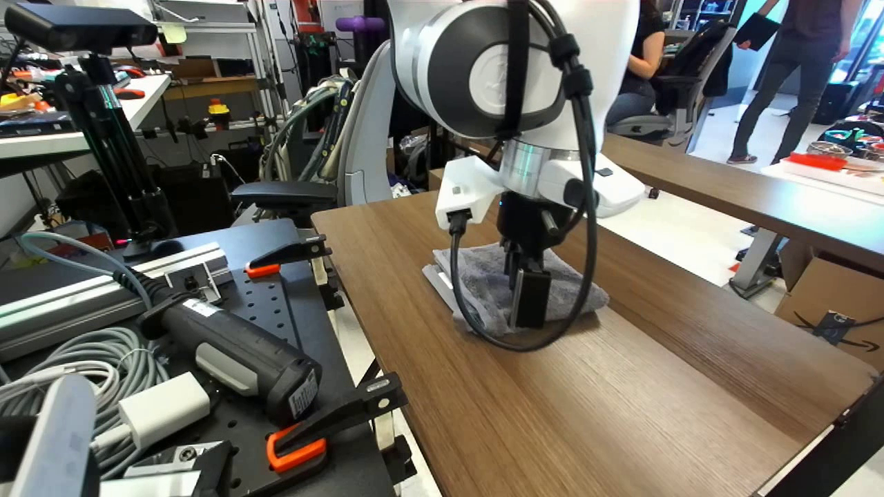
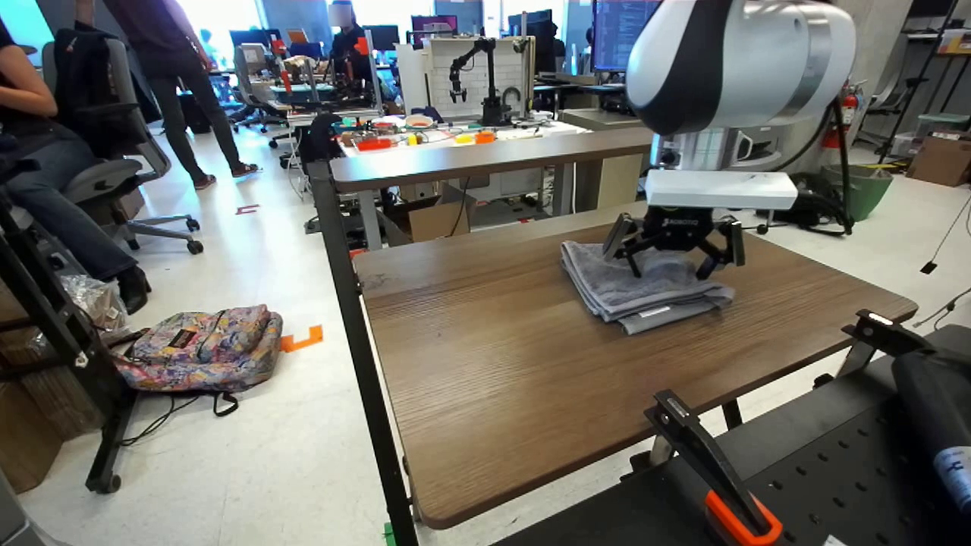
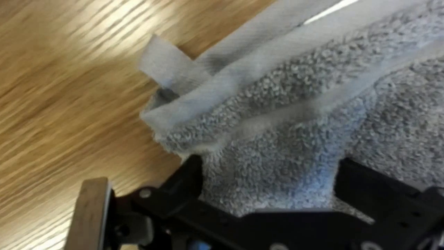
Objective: Move the grey towel to the left.
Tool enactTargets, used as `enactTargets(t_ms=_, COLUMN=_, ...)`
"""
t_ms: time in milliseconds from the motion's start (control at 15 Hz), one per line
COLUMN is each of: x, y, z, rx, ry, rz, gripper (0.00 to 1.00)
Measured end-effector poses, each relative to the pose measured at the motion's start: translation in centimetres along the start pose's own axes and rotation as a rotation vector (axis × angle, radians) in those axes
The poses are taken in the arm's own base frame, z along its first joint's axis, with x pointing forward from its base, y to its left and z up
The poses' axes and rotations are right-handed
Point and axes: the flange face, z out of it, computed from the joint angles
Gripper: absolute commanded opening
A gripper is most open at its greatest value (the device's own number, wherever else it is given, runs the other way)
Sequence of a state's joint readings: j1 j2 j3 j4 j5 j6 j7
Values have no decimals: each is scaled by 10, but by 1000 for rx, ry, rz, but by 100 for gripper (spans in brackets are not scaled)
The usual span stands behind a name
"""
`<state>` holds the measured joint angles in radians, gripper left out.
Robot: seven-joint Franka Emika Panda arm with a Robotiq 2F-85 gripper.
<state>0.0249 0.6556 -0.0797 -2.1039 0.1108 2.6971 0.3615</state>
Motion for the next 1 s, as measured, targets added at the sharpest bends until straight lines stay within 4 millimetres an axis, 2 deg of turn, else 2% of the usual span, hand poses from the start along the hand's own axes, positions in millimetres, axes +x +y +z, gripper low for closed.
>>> enactTargets(t_ms=400, x=-52, y=-85, z=7, rx=6, ry=-20, rz=-47, gripper=100)
enactTargets(t_ms=667, x=-76, y=-119, z=5, rx=6, ry=-15, rz=-59, gripper=100)
enactTargets(t_ms=867, x=-78, y=-133, z=-12, rx=24, ry=10, rz=-47, gripper=100)
enactTargets(t_ms=1000, x=-74, y=-141, z=-38, rx=54, ry=41, rz=-30, gripper=100)
